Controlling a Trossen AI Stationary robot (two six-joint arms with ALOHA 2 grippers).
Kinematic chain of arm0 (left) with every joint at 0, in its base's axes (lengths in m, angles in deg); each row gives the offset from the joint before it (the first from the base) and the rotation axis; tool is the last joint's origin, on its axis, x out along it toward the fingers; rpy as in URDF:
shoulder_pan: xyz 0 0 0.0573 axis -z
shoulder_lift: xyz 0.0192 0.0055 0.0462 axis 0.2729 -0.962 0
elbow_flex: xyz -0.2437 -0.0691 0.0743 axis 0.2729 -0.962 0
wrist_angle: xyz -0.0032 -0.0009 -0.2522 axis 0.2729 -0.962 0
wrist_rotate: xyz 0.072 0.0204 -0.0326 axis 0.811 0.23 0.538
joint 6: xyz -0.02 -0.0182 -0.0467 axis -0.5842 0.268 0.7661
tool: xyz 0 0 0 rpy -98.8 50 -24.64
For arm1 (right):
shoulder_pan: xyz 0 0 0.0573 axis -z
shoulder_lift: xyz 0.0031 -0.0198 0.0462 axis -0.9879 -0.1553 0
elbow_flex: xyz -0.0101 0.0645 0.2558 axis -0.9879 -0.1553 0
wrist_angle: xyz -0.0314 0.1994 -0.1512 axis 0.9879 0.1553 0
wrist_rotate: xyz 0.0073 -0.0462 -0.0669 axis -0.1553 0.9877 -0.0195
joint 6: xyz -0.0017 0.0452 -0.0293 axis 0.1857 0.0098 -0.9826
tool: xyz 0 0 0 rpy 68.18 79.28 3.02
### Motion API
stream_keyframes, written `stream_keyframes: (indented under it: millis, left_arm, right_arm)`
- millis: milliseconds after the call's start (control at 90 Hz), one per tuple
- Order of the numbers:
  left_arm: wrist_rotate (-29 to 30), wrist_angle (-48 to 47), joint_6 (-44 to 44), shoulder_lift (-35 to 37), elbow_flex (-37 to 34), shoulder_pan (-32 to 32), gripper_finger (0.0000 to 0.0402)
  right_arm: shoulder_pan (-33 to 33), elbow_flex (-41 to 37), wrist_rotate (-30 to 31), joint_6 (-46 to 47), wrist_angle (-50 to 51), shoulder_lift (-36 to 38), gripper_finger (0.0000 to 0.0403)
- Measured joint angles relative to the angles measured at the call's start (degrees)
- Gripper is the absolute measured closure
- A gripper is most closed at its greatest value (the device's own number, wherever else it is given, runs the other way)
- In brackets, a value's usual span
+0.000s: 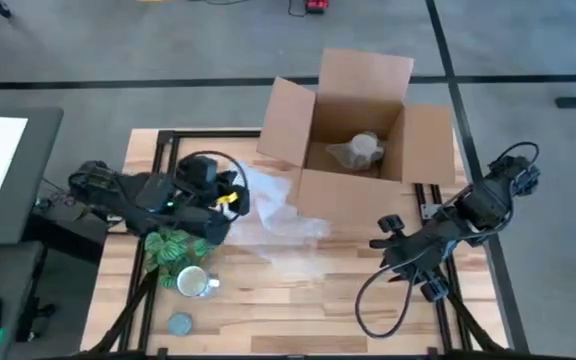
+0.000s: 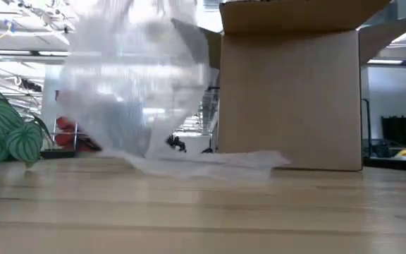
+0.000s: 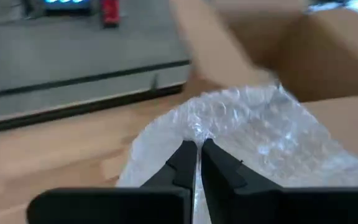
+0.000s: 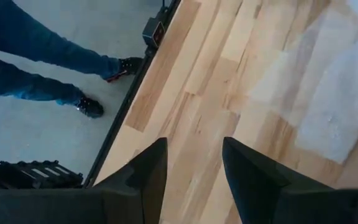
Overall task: Wrap mug
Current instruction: Prepare the bubble wrap
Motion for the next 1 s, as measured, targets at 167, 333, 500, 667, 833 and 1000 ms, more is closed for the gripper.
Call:
stream_keyframes:
  millis: [167,333,500,667,833,1000]
  left_arm:
    - [-5.91,2.71,9.13,1.10,-7.42,-2.87,0.0402]
    - [-14.08,18.25,-0.01,1.82,-6.88,1.37,0.0401]
    - [-26.30,39.99,-9.67,1.54,-5.69,6.64,0.0401]
    - [-32.97,64.63,-20.50,0.29,-5.82,11.92,0.0401]
    - [-33.54,85.96,-41.50,-0.87,-5.86,15.71,0.0401]
    - [-21.49,76.97,-50.38,0.95,-5.80,17.02,0.0401]
  right_arm:
    - [-0.02,0.00,-0.08,0.61,0.01,0.00,0.0260]
    - [-0.02,0.00,-0.23,0.61,-0.03,0.00,0.0260]
    - [-0.02,0.00,-0.32,-1.07,-0.05,0.00,0.0260]
    - [0.00,0.00,-0.32,-2.40,-0.08,0.00,0.0260]
    - [0.05,1.88,-0.32,-3.91,-0.51,-0.02,0.0260]
    - [0.88,4.59,-0.32,-6.22,-2.09,0.02,0.0260]
